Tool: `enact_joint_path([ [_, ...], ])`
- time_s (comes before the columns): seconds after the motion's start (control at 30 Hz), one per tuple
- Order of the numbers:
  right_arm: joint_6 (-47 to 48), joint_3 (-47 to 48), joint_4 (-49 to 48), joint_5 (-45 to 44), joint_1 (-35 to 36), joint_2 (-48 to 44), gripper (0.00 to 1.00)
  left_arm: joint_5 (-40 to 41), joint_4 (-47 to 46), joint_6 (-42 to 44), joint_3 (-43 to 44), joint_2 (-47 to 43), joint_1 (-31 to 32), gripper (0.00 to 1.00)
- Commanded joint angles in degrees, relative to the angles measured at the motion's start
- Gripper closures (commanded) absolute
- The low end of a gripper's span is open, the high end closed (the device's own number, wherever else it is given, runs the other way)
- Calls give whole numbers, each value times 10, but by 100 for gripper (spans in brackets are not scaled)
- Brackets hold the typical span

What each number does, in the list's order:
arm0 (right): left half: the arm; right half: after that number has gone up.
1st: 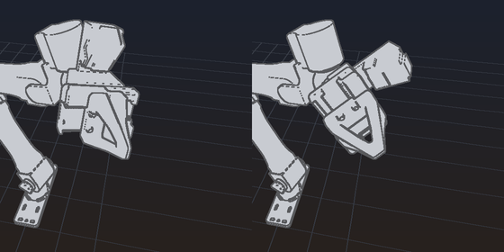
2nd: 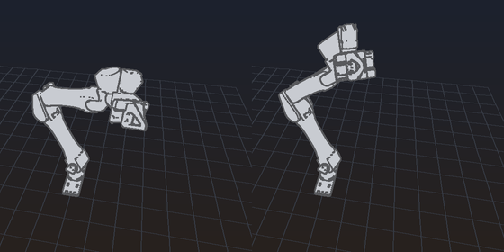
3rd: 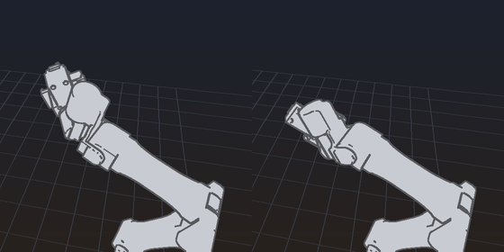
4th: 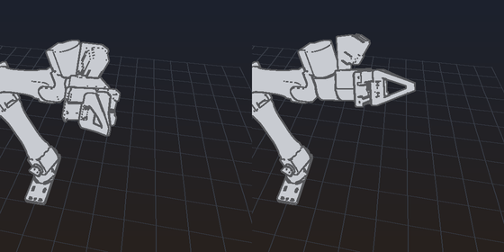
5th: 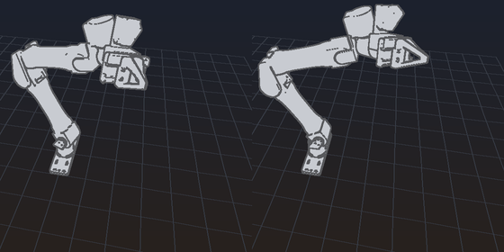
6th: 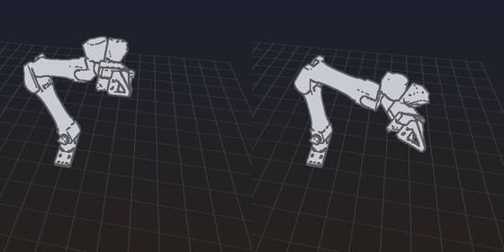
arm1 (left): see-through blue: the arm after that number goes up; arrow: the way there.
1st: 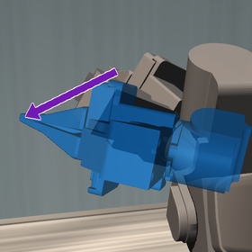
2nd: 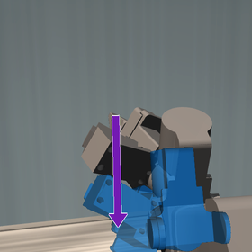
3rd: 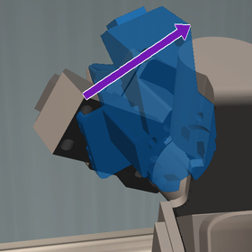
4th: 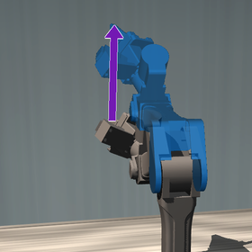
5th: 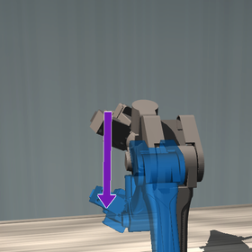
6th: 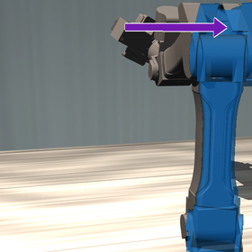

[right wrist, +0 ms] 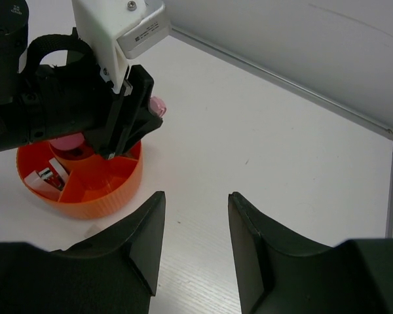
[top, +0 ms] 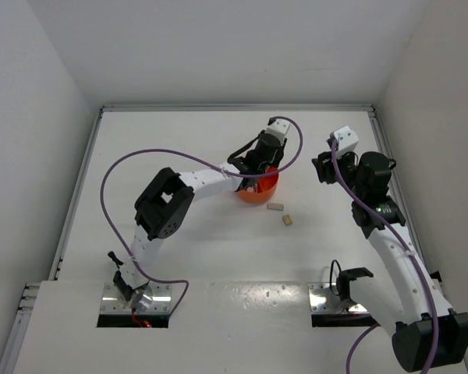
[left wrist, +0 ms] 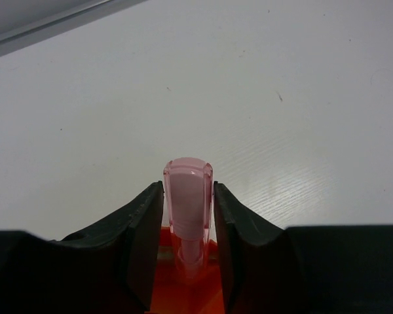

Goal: Sort the stationery into containers
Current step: Place the stationery into the container

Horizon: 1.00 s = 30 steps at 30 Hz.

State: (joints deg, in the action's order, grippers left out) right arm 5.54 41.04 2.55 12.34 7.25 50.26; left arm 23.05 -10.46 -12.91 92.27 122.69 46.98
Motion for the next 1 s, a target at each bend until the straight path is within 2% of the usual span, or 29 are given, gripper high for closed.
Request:
enact_joint_path([
  [0.0,-8,0,-31,-3,-3,-8,56,-27,4,-8,-21,-18,-17,58],
  [0.43,-8,0,-36,-8,-8,-8,56,-27,9,-19,-26,-18,-22,58],
  [0.63,-13,0,-36,-8,-8,-13,56,-27,9,-19,-26,-23,-22,67],
  [0.97,-13,0,-36,-14,-8,-13,56,-33,9,-19,-26,-23,-22,69],
])
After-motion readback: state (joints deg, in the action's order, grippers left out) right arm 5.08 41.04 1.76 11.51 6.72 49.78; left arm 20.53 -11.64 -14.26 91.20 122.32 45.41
